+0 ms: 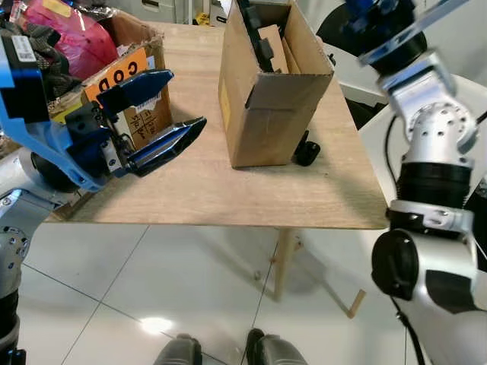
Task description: Picking trash to rubbish bin
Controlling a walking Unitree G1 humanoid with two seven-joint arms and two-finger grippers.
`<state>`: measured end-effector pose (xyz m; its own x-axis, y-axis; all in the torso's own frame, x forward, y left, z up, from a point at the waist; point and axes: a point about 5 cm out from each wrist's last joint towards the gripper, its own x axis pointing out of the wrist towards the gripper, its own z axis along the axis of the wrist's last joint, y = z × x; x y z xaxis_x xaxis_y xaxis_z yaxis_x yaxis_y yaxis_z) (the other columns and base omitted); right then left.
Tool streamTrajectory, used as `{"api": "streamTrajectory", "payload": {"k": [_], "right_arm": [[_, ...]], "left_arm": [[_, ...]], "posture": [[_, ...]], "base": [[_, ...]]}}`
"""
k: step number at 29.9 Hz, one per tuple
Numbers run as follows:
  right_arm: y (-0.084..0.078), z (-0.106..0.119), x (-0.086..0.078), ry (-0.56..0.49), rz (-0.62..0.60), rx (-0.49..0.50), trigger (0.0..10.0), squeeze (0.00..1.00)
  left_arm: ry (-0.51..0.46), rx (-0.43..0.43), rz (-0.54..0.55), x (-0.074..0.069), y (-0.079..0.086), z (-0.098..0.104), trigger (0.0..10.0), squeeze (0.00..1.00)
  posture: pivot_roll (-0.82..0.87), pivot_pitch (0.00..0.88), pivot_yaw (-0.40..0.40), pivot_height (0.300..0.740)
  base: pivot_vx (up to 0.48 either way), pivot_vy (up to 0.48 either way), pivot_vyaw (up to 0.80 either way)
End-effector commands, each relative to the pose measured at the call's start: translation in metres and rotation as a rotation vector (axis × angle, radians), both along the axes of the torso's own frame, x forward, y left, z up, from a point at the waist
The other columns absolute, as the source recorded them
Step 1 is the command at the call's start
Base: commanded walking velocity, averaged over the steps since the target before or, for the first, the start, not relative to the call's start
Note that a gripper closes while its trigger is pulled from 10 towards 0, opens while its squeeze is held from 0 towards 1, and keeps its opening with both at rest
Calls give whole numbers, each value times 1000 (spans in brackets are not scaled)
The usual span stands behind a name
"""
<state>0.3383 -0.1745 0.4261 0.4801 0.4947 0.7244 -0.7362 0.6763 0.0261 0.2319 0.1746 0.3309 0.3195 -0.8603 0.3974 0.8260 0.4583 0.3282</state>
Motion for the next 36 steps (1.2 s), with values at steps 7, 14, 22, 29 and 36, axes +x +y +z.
{"api": "streamTrajectory", "payload": {"k": [7,14,22,29,36], "right_arm": [[-8,-8,12,74,-232,-123,0,0],[-7,-25,24,140,-282,-166,0,0],[-9,-36,34,205,-334,-199,10000,1000],[-9,-31,29,168,-291,-200,10000,1000],[-8,-24,22,107,-237,-185,10000,1000]], "left_arm": [[0,27,4,2,-3,-3,10000,0],[0,26,7,4,-3,-3,10000,0],[-4,19,5,4,-3,-3,10000,0],[-6,11,3,5,-4,-3,10000,0],[-10,5,3,6,-4,-3,10000,0]], "posture": [[21,184,-14,740],[20,185,-11,740],[17,186,-10,740],[8,185,-12,740],[9,178,-14,740]], "base": [[0,0,0],[0,0,0],[0,0,0],[0,0,0],[0,0,0]]}}
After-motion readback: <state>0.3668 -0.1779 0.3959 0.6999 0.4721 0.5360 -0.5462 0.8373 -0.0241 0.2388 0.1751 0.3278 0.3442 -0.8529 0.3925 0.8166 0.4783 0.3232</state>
